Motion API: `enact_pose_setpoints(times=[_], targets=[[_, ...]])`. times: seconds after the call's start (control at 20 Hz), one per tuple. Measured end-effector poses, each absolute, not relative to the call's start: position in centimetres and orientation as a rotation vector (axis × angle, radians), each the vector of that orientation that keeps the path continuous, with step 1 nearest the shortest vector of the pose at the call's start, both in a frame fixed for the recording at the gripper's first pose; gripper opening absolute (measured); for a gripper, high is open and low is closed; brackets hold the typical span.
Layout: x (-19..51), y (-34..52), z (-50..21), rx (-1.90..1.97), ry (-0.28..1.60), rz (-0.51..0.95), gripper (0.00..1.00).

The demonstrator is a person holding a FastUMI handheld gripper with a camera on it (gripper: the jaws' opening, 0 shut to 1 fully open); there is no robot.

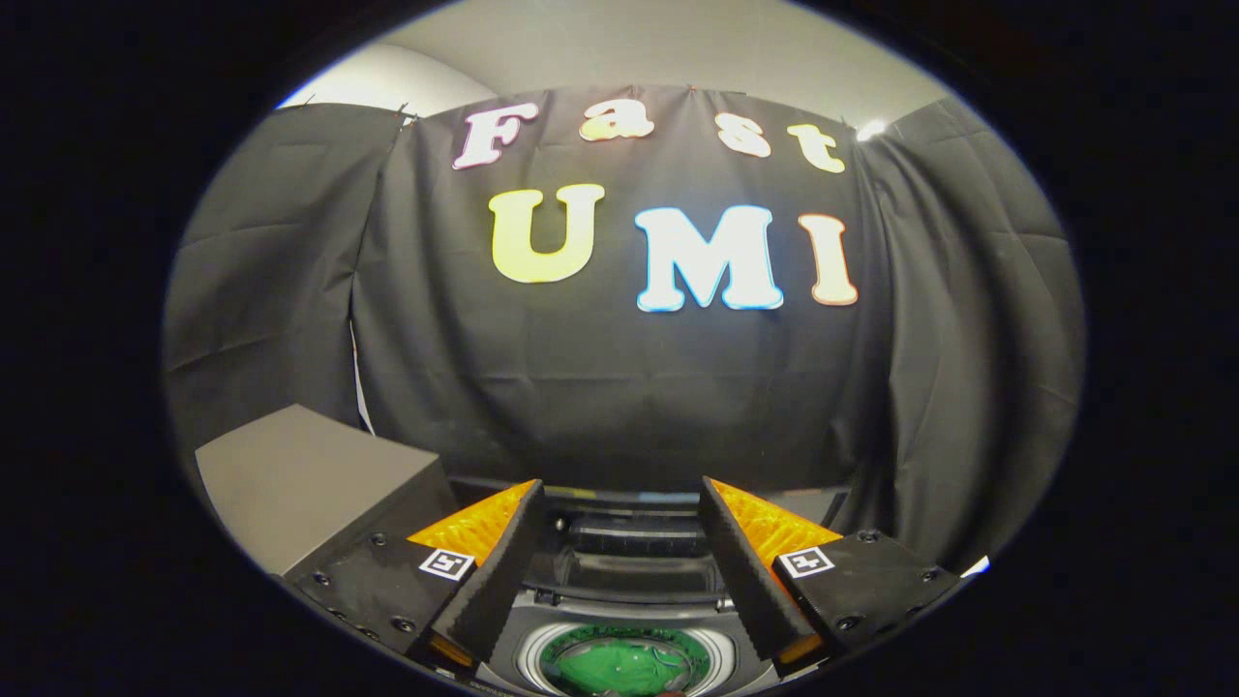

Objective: Put the clothes into the washing machine and then close the washing machine lid.

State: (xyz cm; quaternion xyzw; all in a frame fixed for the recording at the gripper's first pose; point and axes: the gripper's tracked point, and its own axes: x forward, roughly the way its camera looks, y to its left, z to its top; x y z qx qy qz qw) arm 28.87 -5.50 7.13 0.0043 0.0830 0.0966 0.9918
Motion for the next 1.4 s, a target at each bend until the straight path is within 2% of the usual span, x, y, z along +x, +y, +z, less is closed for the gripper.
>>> enact_pose_setpoints(times=[0.25,0.6,0.8,1.4], targets=[[33.1,-5.6,7.5,0.026,0.151,0.168,0.98],[38.1,-6.2,3.6,0.013,0.23,0.125,0.98],[38.2,-6.1,0.8,0.015,0.265,0.122,0.98],[34.1,-6.6,1.1,0.041,0.183,0.127,0.99]])
